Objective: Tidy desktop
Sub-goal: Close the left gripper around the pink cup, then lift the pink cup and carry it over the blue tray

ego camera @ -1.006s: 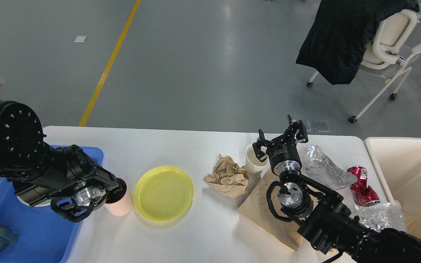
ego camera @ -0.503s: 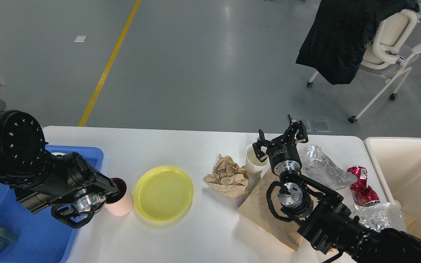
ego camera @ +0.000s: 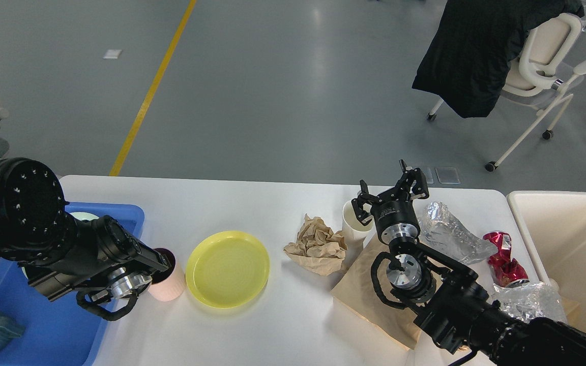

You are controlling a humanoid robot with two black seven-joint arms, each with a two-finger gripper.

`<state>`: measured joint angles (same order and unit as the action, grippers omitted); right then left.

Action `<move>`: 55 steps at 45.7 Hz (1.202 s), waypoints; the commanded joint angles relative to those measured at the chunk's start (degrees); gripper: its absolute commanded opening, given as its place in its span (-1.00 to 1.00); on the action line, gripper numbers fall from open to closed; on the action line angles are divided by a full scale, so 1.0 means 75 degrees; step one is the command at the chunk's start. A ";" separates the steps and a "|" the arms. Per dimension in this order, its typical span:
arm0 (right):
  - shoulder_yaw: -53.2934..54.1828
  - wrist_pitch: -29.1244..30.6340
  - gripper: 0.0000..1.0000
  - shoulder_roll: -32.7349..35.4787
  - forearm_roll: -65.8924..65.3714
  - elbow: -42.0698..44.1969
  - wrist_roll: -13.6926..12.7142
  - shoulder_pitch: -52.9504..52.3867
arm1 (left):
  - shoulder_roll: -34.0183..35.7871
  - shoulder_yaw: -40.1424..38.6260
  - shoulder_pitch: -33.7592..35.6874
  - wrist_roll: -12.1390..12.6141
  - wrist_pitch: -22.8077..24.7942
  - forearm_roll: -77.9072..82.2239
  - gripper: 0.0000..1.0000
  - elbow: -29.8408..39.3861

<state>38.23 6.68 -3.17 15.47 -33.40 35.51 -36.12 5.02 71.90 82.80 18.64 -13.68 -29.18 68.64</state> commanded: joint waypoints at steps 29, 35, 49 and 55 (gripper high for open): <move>0.0000 0.0000 1.00 0.0000 0.0000 0.0000 0.0000 0.0000 | 0.0115 0.0023 0.0421 -0.0235 0.0487 0.0082 -1.00 0.0164; 0.0000 0.0000 1.00 0.0000 0.0000 0.0000 0.0000 0.0000 | 0.0384 0.0117 0.0936 -0.0165 0.1459 0.0094 -1.00 0.0281; 0.0000 0.0000 1.00 0.0000 0.0000 0.0000 0.0000 0.0000 | 0.1322 0.0808 0.2496 -0.0235 0.3078 0.0293 -1.00 0.1079; 0.0000 0.0000 1.00 0.0000 0.0000 0.0011 0.0000 0.0000 | 0.1240 0.0902 0.2344 -0.0352 0.3078 0.0586 -1.00 0.1102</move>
<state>38.23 6.68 -3.16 15.47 -33.40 35.51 -36.12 14.69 78.07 101.09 16.56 9.17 -26.26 76.69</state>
